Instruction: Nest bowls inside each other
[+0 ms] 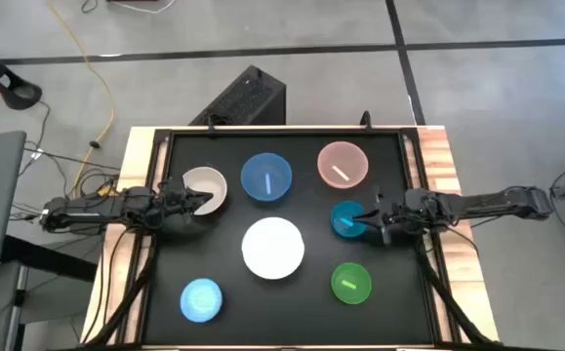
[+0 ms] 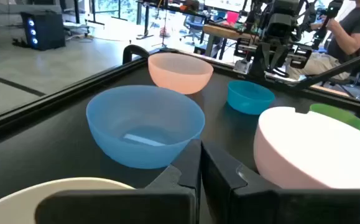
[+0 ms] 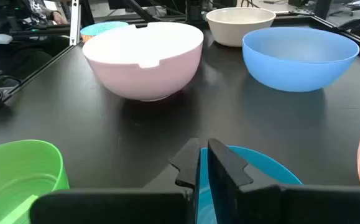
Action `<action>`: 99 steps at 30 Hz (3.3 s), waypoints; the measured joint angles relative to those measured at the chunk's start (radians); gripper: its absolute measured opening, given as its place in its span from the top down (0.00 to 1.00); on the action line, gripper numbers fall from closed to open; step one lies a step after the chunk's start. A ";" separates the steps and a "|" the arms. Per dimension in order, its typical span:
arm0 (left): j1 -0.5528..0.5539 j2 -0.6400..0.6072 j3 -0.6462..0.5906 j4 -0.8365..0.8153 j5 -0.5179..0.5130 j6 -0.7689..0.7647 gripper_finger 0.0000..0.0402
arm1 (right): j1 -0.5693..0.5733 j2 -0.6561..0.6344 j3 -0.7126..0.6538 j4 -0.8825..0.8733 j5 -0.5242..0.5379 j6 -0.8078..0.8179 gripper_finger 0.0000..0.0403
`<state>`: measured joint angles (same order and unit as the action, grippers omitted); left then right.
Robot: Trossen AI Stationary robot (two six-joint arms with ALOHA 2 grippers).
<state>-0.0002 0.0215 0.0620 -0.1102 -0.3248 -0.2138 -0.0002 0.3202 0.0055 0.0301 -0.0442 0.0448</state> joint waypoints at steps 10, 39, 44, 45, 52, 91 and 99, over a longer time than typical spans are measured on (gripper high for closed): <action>0.000 0.000 0.000 0.000 0.000 0.000 1.00 | 0.000 0.000 0.000 0.000 0.000 0.000 0.88; 0.000 0.000 0.000 0.000 0.000 0.000 1.00 | 0.000 0.000 0.000 0.000 0.000 0.000 0.88; 0.000 0.000 0.000 0.000 0.000 0.000 1.00 | 0.000 0.000 0.000 0.000 0.000 0.000 0.88; 0.000 0.000 0.000 0.000 0.000 0.000 1.00 | 0.000 0.000 0.000 0.000 0.000 0.000 0.88; 0.000 0.000 0.000 0.000 0.000 0.000 1.00 | 0.000 0.000 0.000 0.000 0.000 0.000 0.88; 0.002 0.112 -0.002 0.428 -0.111 0.240 1.00 | -0.122 0.049 0.140 0.276 0.367 -0.045 0.88; 0.046 0.261 0.051 0.479 -0.195 0.353 0.96 | -0.399 0.338 0.471 -0.140 0.384 0.013 0.84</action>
<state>0.0458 0.2828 0.1127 0.3691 -0.5202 0.1387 -0.3990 0.6587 0.4765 -0.1096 0.3399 0.0580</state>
